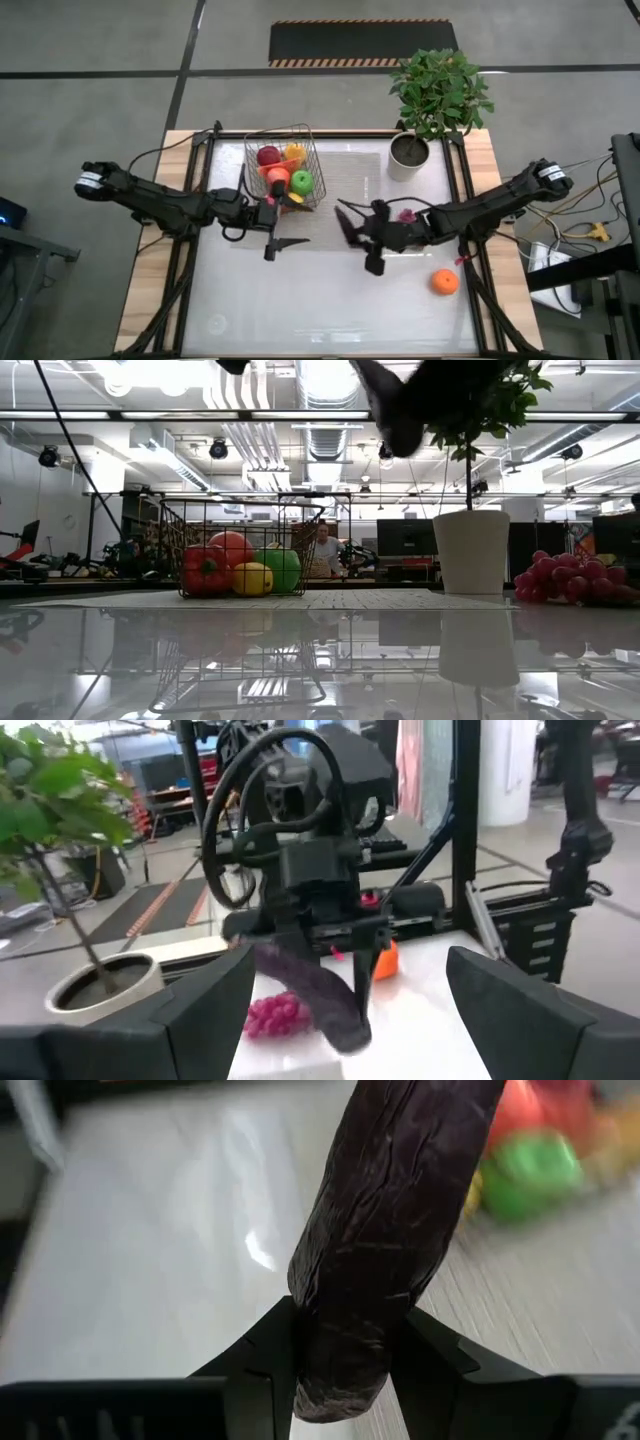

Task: Build produce basket
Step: Put the purple eggplant into the brown wire basket

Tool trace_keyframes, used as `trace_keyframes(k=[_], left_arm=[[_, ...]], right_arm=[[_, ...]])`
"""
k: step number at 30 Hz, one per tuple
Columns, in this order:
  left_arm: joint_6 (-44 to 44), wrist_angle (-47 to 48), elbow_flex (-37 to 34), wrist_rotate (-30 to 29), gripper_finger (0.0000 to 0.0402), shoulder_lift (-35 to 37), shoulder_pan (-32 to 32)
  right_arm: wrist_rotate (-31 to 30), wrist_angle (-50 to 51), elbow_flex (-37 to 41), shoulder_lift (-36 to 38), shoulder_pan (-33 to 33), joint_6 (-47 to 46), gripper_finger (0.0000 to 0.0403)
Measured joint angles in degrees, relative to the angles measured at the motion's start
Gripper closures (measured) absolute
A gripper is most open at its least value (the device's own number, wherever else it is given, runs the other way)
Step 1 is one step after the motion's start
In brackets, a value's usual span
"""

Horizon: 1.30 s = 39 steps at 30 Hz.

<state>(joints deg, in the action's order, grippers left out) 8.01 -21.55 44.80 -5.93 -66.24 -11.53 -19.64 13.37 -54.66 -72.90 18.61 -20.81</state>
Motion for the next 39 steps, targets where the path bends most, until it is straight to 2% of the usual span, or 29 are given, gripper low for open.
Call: trace_keyframes(k=[4,8,16,21,26,33,36,39], left_arm=[[-1.7,-4.4,0.0,0.8,0.0091,-3.5,-0.3],[-2.1,-9.1,0.0,-0.2,0.0091,-7.6,-0.3],[-5.2,-25.9,0.2,-0.6,0.0091,-19.2,-0.1],[-5.2,-32.4,0.2,-0.6,0.0104,-22.5,-0.1],[-5.2,-32.5,0.2,-0.6,0.0161,-22.7,-0.1],[-5.4,-32.2,0.2,-0.9,0.0283,-22.7,-0.1],[-5.6,-32.2,0.2,-0.7,0.033,-22.7,-0.1],[-5.3,-31.8,0.1,0.0,0.036,-22.7,-0.2]], right_arm=[[0.1,-16.3,4.2,-1.6,0.0,8.2,0.0287],[0.2,-25.3,6.0,-3.3,0.0,12.1,0.0287],[0.6,-28.9,6.2,-6.1,0.0,13.0,0.0287],[0.6,-28.9,6.2,-6.4,0.0,13.0,0.0287],[0.6,-29.1,6.2,-6.4,0.0,13.2,0.0287],[1.0,-29.0,6.2,-6.4,0.0,14.5,0.0283],[0.4,-29.1,6.2,-6.4,0.0,14.3,0.0264],[0.1,-30.2,6.2,-6.4,-0.1,13.8,0.0229]])
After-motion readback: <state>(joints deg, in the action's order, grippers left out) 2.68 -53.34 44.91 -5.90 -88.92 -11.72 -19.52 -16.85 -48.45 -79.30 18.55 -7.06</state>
